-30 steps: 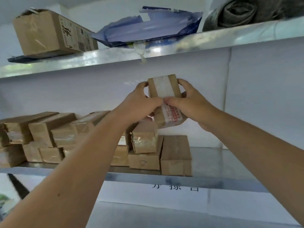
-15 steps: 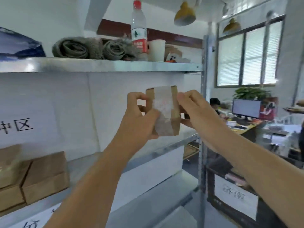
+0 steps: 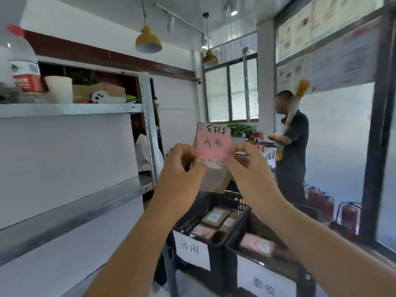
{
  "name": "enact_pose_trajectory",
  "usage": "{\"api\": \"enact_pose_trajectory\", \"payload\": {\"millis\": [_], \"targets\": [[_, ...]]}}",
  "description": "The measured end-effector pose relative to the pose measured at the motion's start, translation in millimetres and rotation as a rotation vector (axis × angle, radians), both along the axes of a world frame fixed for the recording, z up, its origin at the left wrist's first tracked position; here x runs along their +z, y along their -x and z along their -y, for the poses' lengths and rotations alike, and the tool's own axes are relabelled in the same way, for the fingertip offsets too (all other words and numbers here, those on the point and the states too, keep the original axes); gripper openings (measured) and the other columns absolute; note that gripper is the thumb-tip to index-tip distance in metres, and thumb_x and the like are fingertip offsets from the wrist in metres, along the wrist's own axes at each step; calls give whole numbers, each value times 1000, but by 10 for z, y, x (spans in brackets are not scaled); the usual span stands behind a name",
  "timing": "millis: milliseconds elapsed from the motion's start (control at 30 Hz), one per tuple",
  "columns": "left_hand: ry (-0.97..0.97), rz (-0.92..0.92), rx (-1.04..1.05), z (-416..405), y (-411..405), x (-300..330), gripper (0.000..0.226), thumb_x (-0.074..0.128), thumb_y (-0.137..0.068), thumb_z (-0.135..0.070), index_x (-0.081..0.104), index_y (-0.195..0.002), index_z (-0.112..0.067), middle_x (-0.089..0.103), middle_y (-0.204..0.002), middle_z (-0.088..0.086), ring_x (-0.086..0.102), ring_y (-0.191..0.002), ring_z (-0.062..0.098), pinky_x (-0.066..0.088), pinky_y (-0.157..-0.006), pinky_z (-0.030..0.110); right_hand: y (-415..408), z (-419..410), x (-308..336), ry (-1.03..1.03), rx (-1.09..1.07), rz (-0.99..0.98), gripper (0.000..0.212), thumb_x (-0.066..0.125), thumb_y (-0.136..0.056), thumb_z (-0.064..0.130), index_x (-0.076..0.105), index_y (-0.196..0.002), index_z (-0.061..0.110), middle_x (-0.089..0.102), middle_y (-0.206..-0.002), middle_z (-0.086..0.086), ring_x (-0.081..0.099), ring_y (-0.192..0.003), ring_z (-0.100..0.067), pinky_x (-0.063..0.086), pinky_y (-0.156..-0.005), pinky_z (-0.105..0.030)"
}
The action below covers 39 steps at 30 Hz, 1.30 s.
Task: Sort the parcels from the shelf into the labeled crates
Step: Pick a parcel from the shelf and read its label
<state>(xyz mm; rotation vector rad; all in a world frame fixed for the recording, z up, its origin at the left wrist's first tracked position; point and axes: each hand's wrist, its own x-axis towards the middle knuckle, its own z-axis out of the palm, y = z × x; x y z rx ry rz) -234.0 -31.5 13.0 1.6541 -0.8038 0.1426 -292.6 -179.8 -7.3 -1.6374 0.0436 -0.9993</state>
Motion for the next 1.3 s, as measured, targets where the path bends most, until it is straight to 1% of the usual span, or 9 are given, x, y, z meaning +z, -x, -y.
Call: {"api": "enact_pose_trajectory", "payload": {"millis": [100, 233, 467, 633, 767, 900, 1067, 1200, 1300], "targets": [[-28, 9, -38, 528, 254, -156, 20, 65, -99, -16, 57, -102, -34, 65, -120, 0, 68, -107, 19, 55, -77, 26, 357, 466, -154, -35, -40, 26, 33, 61, -99, 6, 57, -106, 39, 69, -120, 7, 73, -98, -17, 63, -78, -56], [59, -56, -153, 1064, 399, -274, 11, 63, -101, -35, 59, -94, -43, 67, -125, 0, 69, -113, 20, 61, -96, 44, 687, 933, -286, -47, -72, 48, 48, 53, -98, -5, 59, -110, 41, 73, -114, 15, 67, -115, -11, 62, -81, -57], [63, -68, -239, 1809, 94, -464, 4, 65, -103, -26, 63, -104, -30, 71, -122, -4, 68, -115, 13, 61, -99, 45, 644, 1472, -431, -46, -211, 37, 47, 49, -95, -12, 59, -121, 27, 69, -124, 4, 63, -120, -9, 63, -74, -27], [21, -29, -272, 1981, -556, -394, 8, 68, -101, -24, 68, -107, -30, 73, -115, -9, 70, -109, 13, 62, -97, 47, 18, 1643, -371, -103, -265, 63, 10, 56, -94, 21, 60, -100, 27, 75, -115, 5, 71, -107, -29, 60, -87, -59], [6, 15, -293, 1942, -1307, -342, 8, 64, -104, -22, 64, -106, -29, 70, -112, -9, 72, -109, 17, 66, -88, 44, -792, 1666, -364, -40, -341, 60, 18, 64, -99, 11, 53, -113, 16, 70, -119, 0, 74, -103, -14, 65, -80, -39], [-38, -22, -257, 1869, -2064, -369, 7, 69, -91, -39, 69, -92, -46, 71, -96, -24, 71, -111, 16, 57, -100, 60, -1581, 1700, -435, 6, -334, 20, 30, 62, -100, 5, 56, -126, 18, 69, -122, -2, 74, -104, -15, 65, -77, -33], [-153, -193, -249, 2018, -2947, -820, 11, 65, -102, -25, 65, -98, -36, 69, -113, -6, 71, -113, 24, 68, -79, 55, -2439, 1845, -862, -49, -318, -205, 25, 56, -103, 6, 71, -111, 25, 68, -117, 8, 72, -105, -22, 66, -78, -41], [-385, -389, -229, 2228, -3493, -1519, 9, 62, -102, -18, 65, -104, -27, 62, -105, -1, 69, -104, 32, 64, -83, 64, -2942, 1976, -1524, -97, -364, -528, 21, 56, -105, 14, 70, -115, 24, 65, -114, 8, 73, -90, -23, 66, -70, -41], [-518, -527, -209, 2378, -3775, -2115, 9, 59, -103, -12, 63, -108, -19, 58, -97, 1, 65, -94, 27, 64, -84, 64, -3268, 2073, -2144, -118, -375, -712, 26, 51, -103, 10, 69, -119, 20, 66, -119, -1, 66, -87, -18, 52, -55, -24]]}}
